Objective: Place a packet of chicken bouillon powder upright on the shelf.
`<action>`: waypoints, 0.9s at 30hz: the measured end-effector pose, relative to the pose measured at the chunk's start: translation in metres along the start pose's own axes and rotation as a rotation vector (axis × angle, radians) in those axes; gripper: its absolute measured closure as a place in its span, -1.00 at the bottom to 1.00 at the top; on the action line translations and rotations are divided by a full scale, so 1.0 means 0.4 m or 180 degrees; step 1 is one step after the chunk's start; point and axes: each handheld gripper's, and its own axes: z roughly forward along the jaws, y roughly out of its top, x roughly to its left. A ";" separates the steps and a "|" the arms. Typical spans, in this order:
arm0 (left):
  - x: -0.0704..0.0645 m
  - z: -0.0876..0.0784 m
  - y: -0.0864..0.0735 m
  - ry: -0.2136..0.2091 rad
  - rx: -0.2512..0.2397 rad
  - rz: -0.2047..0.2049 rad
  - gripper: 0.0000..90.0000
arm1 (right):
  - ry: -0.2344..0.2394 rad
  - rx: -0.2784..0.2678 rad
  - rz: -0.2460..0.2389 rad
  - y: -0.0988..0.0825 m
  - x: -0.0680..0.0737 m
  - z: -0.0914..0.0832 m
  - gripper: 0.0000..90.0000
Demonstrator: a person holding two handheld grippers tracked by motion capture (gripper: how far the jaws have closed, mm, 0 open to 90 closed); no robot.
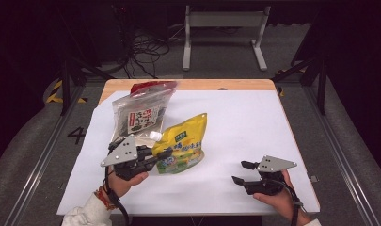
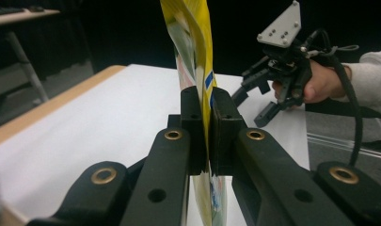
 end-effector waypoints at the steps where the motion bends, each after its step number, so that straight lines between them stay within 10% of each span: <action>1: 0.006 -0.010 0.003 0.0020 -0.0002 0.0001 0.92 | -0.0001 0.0003 0.0003 -0.001 0.001 0.000 -0.26; 14: 0.104 -0.140 -0.001 0.0538 -0.0129 -0.0027 0.92 | 0.0011 0.0046 0.0026 -0.004 -0.003 0.013 -0.30; 27: 0.189 -0.201 -0.027 0.0647 -0.0126 0.0006 0.92 | 0.0056 0.0083 0.0063 -0.008 -0.003 0.027 -0.31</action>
